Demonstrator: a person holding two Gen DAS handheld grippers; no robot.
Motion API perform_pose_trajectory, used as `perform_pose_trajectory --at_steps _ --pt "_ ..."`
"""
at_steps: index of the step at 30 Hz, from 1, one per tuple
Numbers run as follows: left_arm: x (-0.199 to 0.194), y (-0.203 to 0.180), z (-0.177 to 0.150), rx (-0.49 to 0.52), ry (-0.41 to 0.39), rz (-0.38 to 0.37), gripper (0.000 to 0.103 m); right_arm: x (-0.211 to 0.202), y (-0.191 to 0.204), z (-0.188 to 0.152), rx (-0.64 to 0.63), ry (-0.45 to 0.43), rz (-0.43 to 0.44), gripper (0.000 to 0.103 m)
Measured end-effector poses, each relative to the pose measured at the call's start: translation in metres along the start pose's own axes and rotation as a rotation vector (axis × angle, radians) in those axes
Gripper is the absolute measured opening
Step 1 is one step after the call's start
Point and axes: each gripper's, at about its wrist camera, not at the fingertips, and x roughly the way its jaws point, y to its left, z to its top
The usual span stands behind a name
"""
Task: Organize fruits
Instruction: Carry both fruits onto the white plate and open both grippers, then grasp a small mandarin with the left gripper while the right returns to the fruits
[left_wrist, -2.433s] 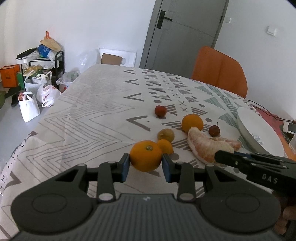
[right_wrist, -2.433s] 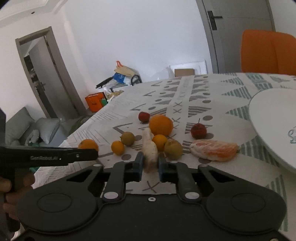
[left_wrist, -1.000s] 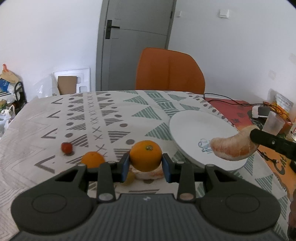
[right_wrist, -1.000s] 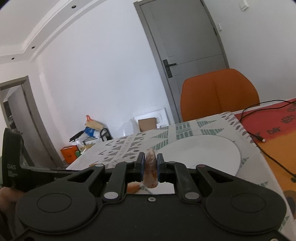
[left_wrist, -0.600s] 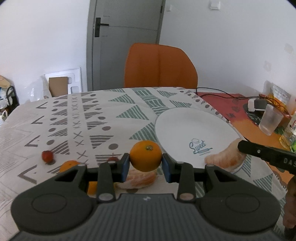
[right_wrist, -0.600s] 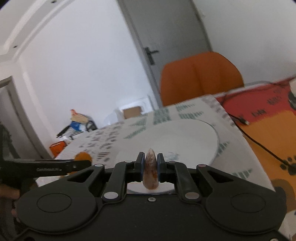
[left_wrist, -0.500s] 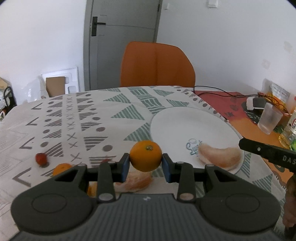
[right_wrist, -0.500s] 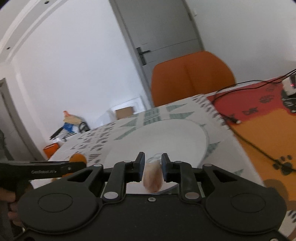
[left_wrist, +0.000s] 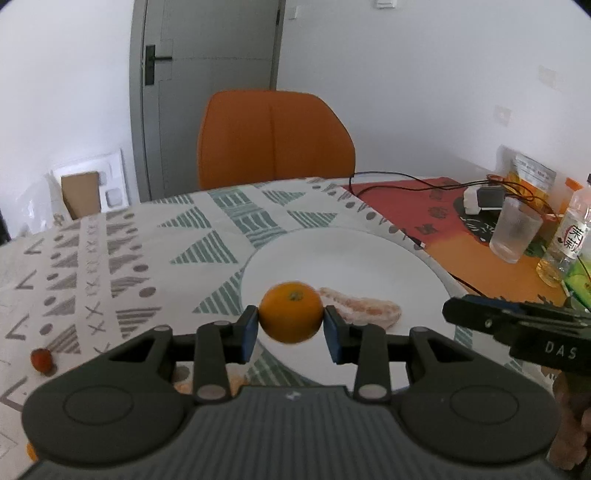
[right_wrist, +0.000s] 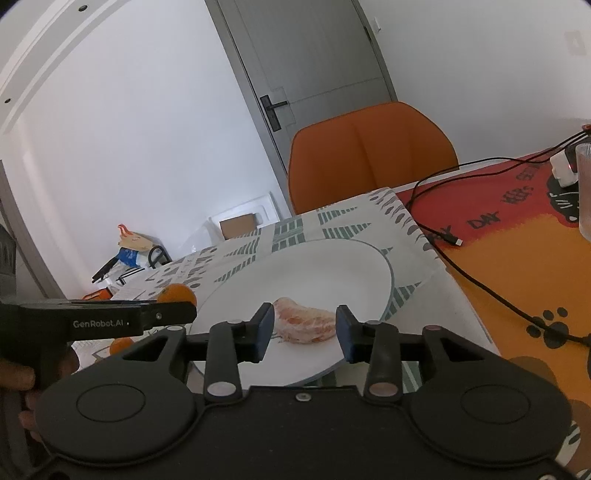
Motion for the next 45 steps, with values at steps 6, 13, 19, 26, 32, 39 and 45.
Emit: perform_pose_trajectory --at_steps 6,13,19,26,32,39,45 --pt "-0.010 0.012 -0.002 -0.018 -0.017 0.060 0.053 0.002 0.007 -0.001 -0.013 -0.002 -0.002 0.063" --pt "-0.030 0.036 -0.004 -0.069 -0.063 0.151 0.083 0.001 0.018 -0.001 -0.025 -0.028 -0.022 0.096" --pt "-0.044 0.059 -0.006 -0.113 -0.069 0.222 0.088 0.001 0.031 -0.001 -0.047 -0.041 -0.024 0.103" --pt "-0.056 0.081 -0.012 -0.146 -0.074 0.273 0.088 0.007 0.047 -0.004 -0.076 -0.038 -0.021 0.103" --pt "-0.064 0.095 -0.022 -0.164 -0.071 0.289 0.089 0.012 0.060 -0.008 -0.096 -0.034 -0.040 0.103" --pt "-0.069 0.109 -0.035 -0.190 -0.045 0.304 0.088 0.014 0.075 -0.009 -0.115 -0.016 0.035 0.103" --pt "-0.074 0.123 -0.049 -0.228 -0.033 0.330 0.088 0.019 0.093 -0.011 -0.170 0.010 0.079 0.103"
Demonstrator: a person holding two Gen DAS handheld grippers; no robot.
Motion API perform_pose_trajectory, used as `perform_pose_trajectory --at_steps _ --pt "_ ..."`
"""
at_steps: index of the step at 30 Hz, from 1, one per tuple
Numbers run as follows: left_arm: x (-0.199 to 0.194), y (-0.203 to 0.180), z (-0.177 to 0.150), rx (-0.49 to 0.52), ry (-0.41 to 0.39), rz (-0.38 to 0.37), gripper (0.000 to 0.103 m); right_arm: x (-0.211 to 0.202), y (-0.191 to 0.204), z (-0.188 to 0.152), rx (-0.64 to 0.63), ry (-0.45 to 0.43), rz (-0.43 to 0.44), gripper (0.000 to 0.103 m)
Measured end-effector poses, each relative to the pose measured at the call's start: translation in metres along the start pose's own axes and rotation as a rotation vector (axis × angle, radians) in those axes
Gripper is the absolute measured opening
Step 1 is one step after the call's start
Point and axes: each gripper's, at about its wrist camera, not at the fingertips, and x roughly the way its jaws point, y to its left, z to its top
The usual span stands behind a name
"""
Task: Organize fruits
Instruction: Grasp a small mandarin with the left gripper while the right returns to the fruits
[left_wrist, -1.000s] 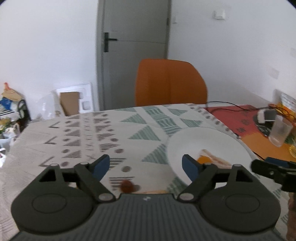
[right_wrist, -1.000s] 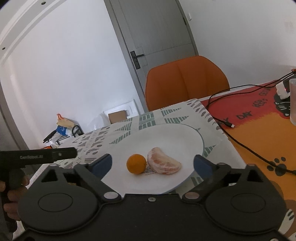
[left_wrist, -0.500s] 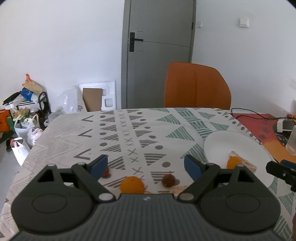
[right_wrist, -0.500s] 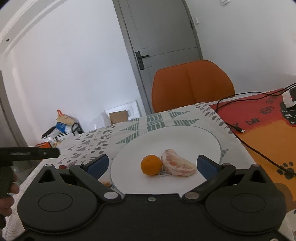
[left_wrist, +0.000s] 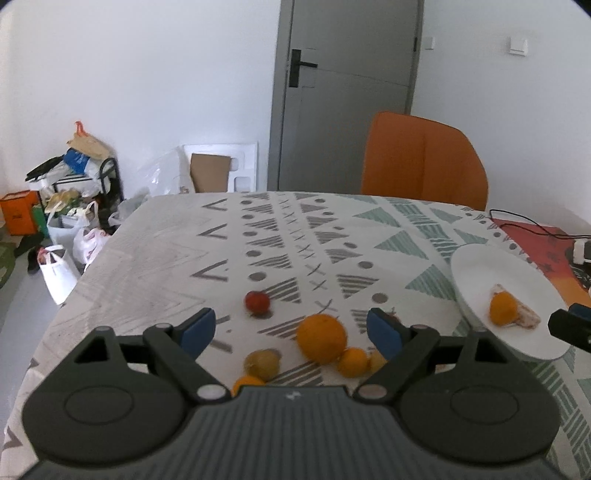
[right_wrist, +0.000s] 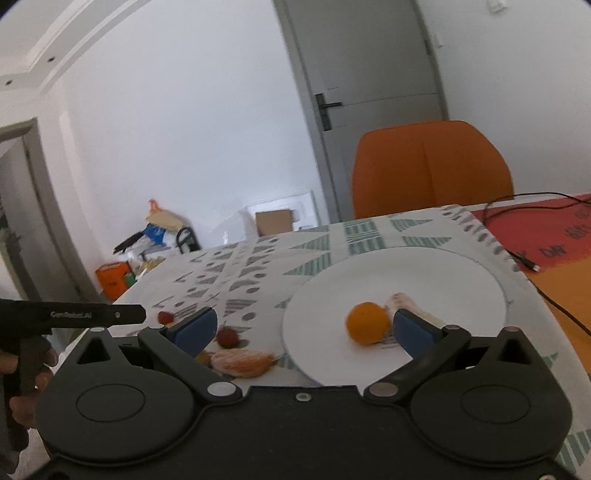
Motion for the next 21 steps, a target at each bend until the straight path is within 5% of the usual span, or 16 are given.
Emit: perform_pose_trajectory --at_steps 9,18,21 --pt "0.008 0.018 -0.018 -0.026 0.034 0.000 0.079 0.015 0.020 -0.001 -0.034 0.038 0.048 0.102" --pt "0.022 0.034 -0.033 -0.065 0.087 0.018 0.052 0.034 0.040 -0.003 -0.071 0.083 0.076 0.095" --pt "0.021 0.040 -0.038 -0.082 0.086 0.013 0.035 0.040 0.047 -0.004 -0.083 0.096 0.088 0.091"
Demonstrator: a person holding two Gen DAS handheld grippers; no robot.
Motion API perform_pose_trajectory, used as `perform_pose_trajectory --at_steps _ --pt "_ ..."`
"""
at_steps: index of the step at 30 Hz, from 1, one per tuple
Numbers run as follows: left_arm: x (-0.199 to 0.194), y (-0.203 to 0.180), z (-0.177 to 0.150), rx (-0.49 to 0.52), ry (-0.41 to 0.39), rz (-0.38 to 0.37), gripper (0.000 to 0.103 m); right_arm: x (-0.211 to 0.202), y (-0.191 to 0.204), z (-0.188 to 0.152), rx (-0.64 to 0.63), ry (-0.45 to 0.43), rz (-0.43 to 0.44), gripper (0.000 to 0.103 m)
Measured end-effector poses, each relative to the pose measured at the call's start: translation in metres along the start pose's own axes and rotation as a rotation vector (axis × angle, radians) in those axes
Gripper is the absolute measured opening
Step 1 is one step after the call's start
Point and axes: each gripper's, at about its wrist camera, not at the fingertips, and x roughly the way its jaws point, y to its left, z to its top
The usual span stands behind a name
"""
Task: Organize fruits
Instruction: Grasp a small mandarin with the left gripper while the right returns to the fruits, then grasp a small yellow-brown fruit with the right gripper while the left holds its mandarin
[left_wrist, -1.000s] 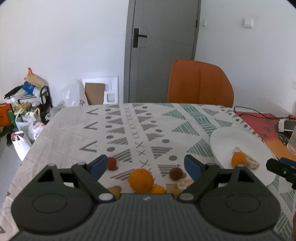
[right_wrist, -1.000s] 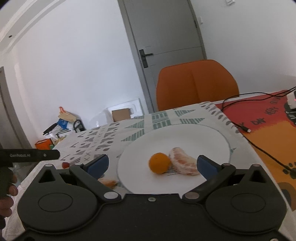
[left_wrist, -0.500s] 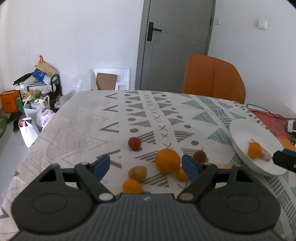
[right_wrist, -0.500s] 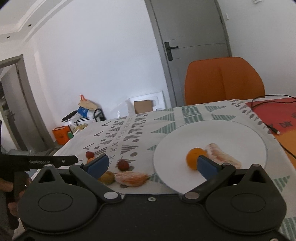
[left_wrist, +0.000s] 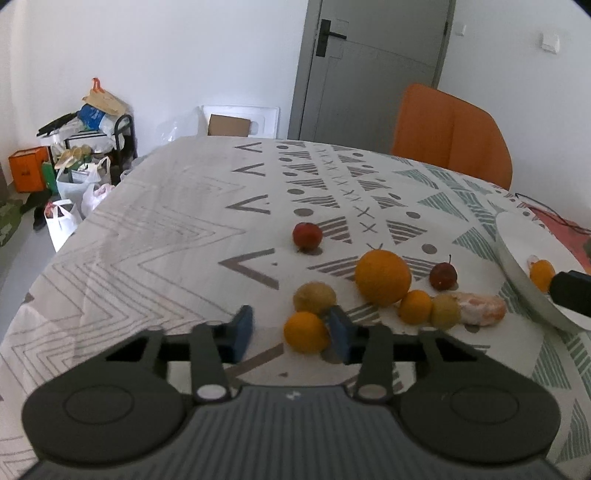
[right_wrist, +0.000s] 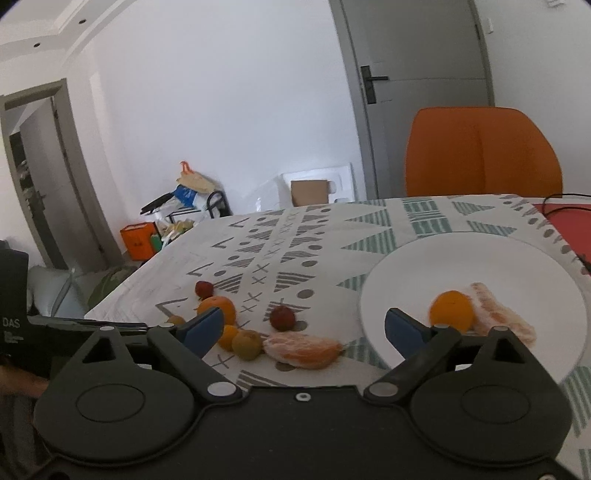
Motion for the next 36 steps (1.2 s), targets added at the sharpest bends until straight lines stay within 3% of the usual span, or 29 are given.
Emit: perform_pose_trajectory --at_steps 3,17,27,31,36 --pt "-0.001 0.001 -0.001 0.012 -0.005 -0.001 0.022 0.008 0.007 -0.001 -0.014 0.019 0.015 0.087" --pt "-0.020 0.026 -0.003 -0.059 -0.055 -0.020 0.022 0.044 0.039 -0.005 -0.097 0.105 0.041 0.050" --pt "-0.025 0.033 -0.002 -0.065 -0.089 -0.041 0.022 0.054 0.048 -0.010 -0.136 0.110 0.014 0.043" --pt "-0.026 0.034 -0.002 -0.073 -0.091 -0.049 0.022 0.055 0.048 -0.008 -0.133 0.114 0.014 0.030" --pt "-0.029 0.032 -0.002 -0.074 -0.091 -0.046 0.022 0.059 0.049 -0.009 -0.134 0.120 0.036 0.024"
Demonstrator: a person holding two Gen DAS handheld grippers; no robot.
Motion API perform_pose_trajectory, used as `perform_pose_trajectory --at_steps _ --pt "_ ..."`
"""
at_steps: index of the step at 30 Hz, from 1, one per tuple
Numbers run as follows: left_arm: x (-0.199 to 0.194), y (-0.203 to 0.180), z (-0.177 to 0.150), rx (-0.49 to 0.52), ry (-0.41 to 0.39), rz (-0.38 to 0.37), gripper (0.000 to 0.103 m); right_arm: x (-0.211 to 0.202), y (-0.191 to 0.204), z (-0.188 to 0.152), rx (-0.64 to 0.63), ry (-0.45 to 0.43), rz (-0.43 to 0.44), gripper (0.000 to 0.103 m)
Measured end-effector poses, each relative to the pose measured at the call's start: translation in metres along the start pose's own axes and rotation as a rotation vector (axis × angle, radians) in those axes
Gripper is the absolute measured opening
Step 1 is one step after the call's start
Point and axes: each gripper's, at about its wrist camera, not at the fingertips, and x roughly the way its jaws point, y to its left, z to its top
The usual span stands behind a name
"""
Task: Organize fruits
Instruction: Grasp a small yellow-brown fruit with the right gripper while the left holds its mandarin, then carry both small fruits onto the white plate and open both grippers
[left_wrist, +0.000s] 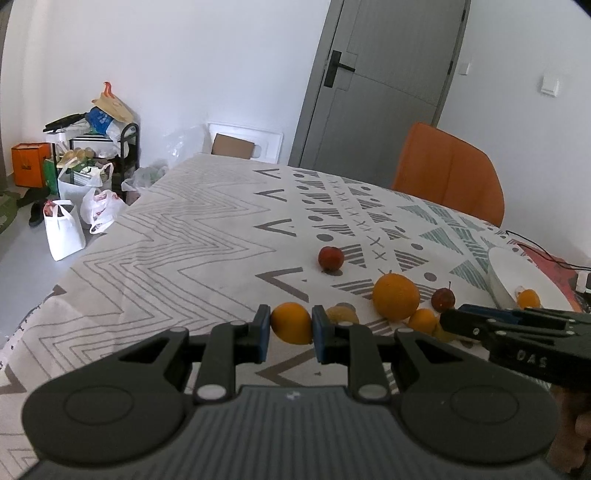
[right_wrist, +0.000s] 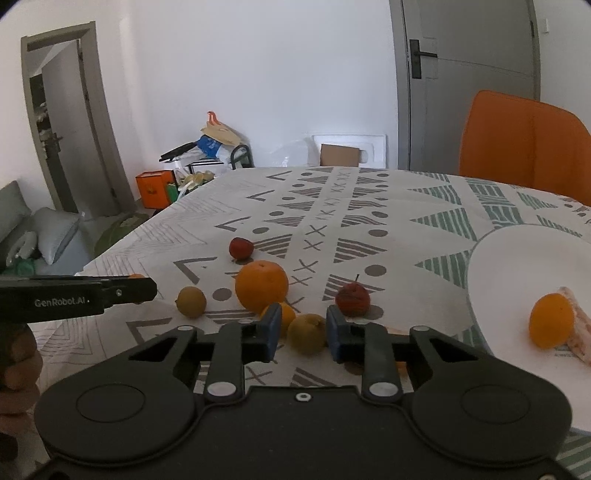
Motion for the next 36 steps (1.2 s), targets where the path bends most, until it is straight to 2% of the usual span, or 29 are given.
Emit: perform_pose_trajectory --at_steps 11,17,27,36 --pt "-0.005 -0.006 0.002 0.016 -0.008 -0.020 0.022 -0.009 0.002 -0.010 -0.006 0.005 0.040 0.020" --pt "-0.006 -0.016 0.006 0.041 -0.016 -0.042 0.022 -0.027 0.000 -0.009 0.001 -0.043 0.043 0.020" --pt "-0.003 -0.047 0.014 0.113 -0.026 -0.102 0.022 -0.064 -0.021 -0.005 0.057 -0.148 -0.013 0.020" --pt "0.001 -0.080 0.019 0.166 -0.034 -0.150 0.022 -0.085 -0.044 -0.008 0.093 -0.202 -0.058 0.020"
